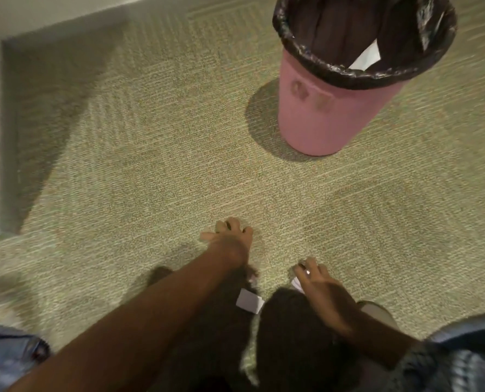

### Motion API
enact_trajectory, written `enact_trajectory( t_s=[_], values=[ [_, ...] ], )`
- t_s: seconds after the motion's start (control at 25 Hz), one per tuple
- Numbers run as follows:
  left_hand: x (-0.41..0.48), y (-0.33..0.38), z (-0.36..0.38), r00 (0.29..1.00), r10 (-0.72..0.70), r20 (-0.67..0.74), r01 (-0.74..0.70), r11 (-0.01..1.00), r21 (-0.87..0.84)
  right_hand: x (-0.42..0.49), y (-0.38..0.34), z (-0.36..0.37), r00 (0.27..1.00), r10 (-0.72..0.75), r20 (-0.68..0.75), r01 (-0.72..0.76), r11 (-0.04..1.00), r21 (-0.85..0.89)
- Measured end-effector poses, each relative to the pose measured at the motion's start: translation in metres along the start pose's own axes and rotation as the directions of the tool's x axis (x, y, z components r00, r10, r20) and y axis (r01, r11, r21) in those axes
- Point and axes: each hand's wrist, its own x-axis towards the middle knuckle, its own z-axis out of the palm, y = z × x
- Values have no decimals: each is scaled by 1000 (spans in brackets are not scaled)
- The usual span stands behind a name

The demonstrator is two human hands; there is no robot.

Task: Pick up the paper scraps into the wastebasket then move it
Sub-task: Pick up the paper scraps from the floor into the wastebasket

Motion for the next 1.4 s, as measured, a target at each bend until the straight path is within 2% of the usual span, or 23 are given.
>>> enact_trajectory(
  t_s=[0.12, 0.28, 0.4, 0.52, 0.68, 0.8, 0.92, 1.0, 1.08, 1.2, 1.32, 1.4],
  values=[
    [-5, -13, 25, 996, -32, -86, 35, 999, 25, 5, 5, -2, 998, -62, -2, 62, 997, 49],
    [-2, -27, 40, 945, 107, -309, -82, 992, 93, 25, 0, -11, 992, -129, 15, 125, 982, 140],
    [3, -38, 46, 929, 165, -331, -140, 985, 99, 33, -5, -16, 986, -161, 45, 147, 963, 227],
    [6, -43, 48, 917, 180, -355, -156, 983, 95, 33, -12, -19, 955, -298, -3, 286, 914, 287],
    [9, -44, 44, 902, 180, -392, -192, 981, 8, 28, -42, -15, 869, -480, -119, 492, 865, 102],
    [8, -43, 38, 920, 138, -366, -175, 982, -69, 33, -61, -6, 816, -563, -129, 561, 826, -56],
    [11, -40, 28, 948, 22, -318, -127, 940, -316, 36, -69, 6, 792, -602, -106, 572, 791, -218],
    [13, -37, 19, 950, -24, -312, -137, 864, -484, 36, -68, 13, 804, -587, -89, 563, 802, -201],
    [13, -34, 8, 937, -44, -347, -178, 793, -583, 38, -65, 8, 834, -550, -48, 543, 833, -109],
    [16, -28, -25, 892, -80, -444, -267, 701, -662, 42, -43, -9, 899, -439, 11, 427, 881, 204],
    [9, -25, -90, 808, -162, -567, -387, 580, -717, 46, -11, -49, 964, -250, -88, 257, 799, 544],
    [-7, -22, -142, 714, -217, -666, -520, 474, -711, 47, 11, -93, 972, -142, -186, 231, 712, 663]
  ],
)
